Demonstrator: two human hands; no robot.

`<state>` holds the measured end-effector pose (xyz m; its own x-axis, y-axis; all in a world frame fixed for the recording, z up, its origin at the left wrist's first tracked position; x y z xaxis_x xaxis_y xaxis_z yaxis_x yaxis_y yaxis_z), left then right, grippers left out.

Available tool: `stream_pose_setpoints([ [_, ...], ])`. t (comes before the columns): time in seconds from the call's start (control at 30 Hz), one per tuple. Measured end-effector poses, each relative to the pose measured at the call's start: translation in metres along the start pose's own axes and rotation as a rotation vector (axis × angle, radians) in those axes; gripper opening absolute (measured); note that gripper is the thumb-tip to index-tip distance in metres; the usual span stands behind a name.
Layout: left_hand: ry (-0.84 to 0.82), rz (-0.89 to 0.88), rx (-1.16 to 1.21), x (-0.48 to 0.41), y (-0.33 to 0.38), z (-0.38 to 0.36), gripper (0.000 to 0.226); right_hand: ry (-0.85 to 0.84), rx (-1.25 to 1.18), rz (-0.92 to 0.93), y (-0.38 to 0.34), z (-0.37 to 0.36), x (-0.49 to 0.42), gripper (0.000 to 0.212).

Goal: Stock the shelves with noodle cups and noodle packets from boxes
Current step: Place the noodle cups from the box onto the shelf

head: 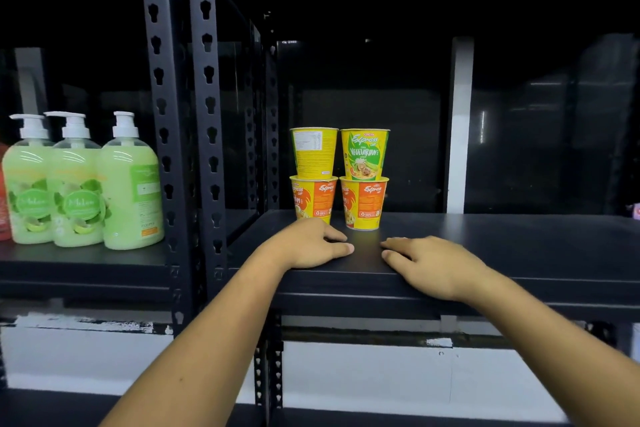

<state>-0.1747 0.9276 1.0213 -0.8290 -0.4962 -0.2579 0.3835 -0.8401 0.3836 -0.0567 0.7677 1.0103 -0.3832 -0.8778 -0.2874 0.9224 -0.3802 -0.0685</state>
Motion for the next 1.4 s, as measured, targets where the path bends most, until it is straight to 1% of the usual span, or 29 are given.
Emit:
stream_pose_setpoints([
  [0.17,0.044,-0.020,-0.027,0.005,0.004,0.001,0.043,0.221,0.052,0.042,-0.003,0.006,0.013,0.044],
  [0.3,0.076,-0.082,-0.081,0.018,0.017,-0.001,0.035,0.427,0.091,0.116,-0.011,0.000,0.035,0.050],
  [0.37,0.110,-0.117,-0.125,0.032,0.024,-0.004,0.033,0.506,0.056,0.169,-0.011,-0.002,0.050,0.051],
  [0.4,0.142,-0.128,-0.169,0.041,0.028,-0.006,0.034,0.505,0.044,0.190,-0.009,-0.005,0.057,0.052],
  [0.47,0.217,-0.147,-0.232,0.061,0.038,-0.012,0.039,0.447,0.063,0.214,-0.005,-0.015,0.070,0.056],
  [0.57,0.327,-0.209,-0.231,0.095,0.060,-0.027,0.048,0.411,0.095,0.268,0.002,-0.026,0.093,0.063],
  [0.63,0.407,-0.242,-0.197,0.117,0.072,-0.039,0.048,0.375,0.071,0.295,0.005,-0.030,0.110,0.064],
  [0.7,0.458,-0.252,-0.134,0.139,0.082,-0.052,0.044,0.327,-0.019,0.316,0.008,-0.036,0.130,0.064],
  [0.8,0.455,-0.243,-0.048,0.169,0.094,-0.083,0.049,0.255,-0.110,0.337,0.014,-0.051,0.166,0.065],
  [0.87,0.402,-0.202,-0.008,0.190,0.099,-0.115,0.052,0.199,-0.150,0.335,0.022,-0.070,0.193,0.066],
  [1.0,0.195,-0.084,0.025,0.239,0.108,-0.204,0.053,0.018,-0.255,0.269,0.043,-0.123,0.259,0.064],
  [1.13,-0.019,0.047,0.075,0.298,0.111,-0.305,0.048,-0.224,-0.334,0.189,0.067,-0.198,0.333,0.066],
  [1.27,-0.319,0.226,0.098,0.365,0.095,-0.406,0.049,-0.507,-0.352,0.096,0.084,-0.281,0.413,0.064],
  [1.3,-0.389,0.271,0.106,0.381,0.090,-0.428,0.050,-0.566,-0.332,0.062,0.089,-0.302,0.432,0.072],
  [1.37,-0.498,0.360,0.095,0.409,0.084,-0.463,0.048,-0.657,-0.321,-0.009,0.100,-0.343,0.470,0.103],
  [1.4,-0.539,0.397,0.092,0.421,0.082,-0.477,0.043,-0.697,-0.343,-0.058,0.105,-0.362,0.488,0.108],
])
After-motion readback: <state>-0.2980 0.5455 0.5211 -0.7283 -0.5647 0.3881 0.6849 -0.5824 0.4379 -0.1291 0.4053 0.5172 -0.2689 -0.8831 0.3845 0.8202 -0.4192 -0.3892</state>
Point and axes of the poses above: each hand's wrist, its own x-axis away from the middle knuckle, its own z-axis out of the back of the hand, y = z × x, the point moved 7 cm from there along -x, towards the middle knuckle, and after that the axes turned 3 degrees about y, right-handed, at the moved point
